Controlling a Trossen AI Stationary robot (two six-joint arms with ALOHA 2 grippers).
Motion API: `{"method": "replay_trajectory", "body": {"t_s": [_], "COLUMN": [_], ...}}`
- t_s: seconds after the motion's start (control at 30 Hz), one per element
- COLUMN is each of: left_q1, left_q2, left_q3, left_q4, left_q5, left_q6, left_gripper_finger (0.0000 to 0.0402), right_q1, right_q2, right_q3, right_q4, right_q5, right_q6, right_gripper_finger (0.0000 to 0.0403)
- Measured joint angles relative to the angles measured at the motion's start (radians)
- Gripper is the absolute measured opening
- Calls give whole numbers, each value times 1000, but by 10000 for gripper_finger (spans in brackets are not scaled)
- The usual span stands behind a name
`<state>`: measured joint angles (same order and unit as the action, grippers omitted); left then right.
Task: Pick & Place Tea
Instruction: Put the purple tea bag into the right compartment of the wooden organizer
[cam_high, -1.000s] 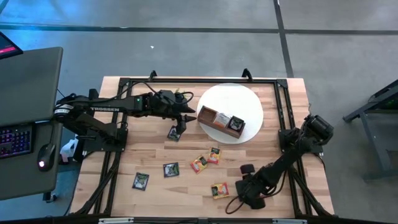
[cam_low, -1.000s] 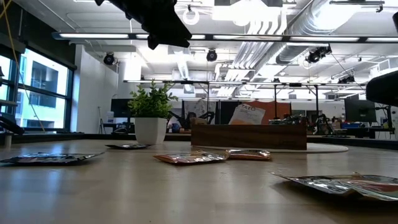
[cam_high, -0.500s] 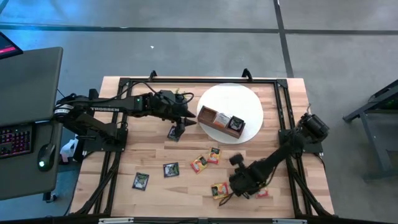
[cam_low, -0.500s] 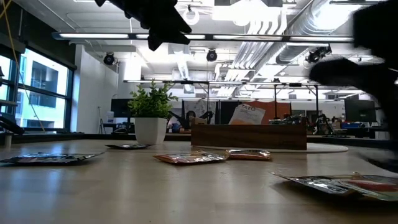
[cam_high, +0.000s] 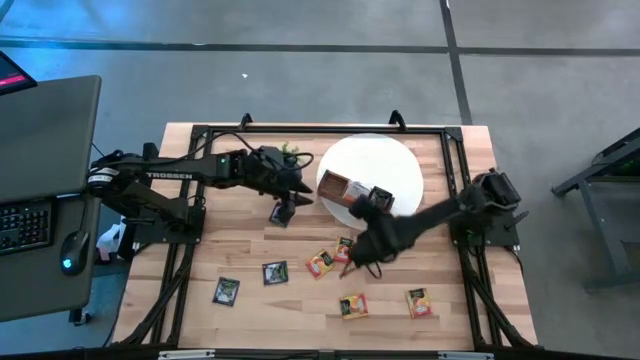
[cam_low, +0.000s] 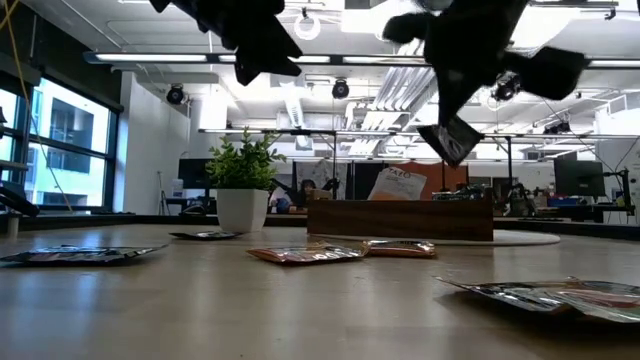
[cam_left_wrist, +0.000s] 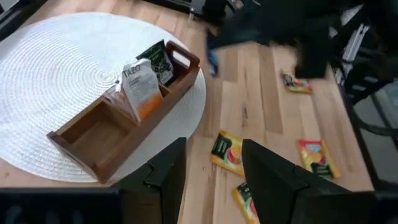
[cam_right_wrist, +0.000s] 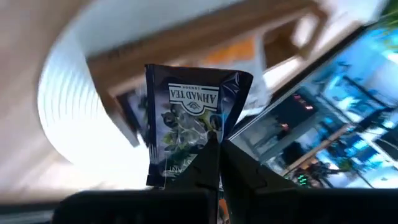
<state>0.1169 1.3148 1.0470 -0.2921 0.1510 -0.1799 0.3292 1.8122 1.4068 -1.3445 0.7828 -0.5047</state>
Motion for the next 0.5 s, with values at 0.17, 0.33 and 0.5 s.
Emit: {"method": "replay_trajectory", "body": {"t_s": [0.17,0.33,0.5], "left_q1": [0,0,0], "left_q2": [0,0,0], "left_q3": [0,0,0], "left_q4": [-33,-36,-41], "left_q5": [-10,-12,-15], "left_q6": [20,22,44], "left_gripper_finger": [154,154,154], "right_q1": [-112,-193,-227], "right_q2": [0,-1,-1], "right_q3": [-52,-108,-163], "right_q4": [5,52,139], "right_q5": [28,-4,26], "right_q6": [-155,-271,-369], "right_gripper_finger": [3,5,2]}}
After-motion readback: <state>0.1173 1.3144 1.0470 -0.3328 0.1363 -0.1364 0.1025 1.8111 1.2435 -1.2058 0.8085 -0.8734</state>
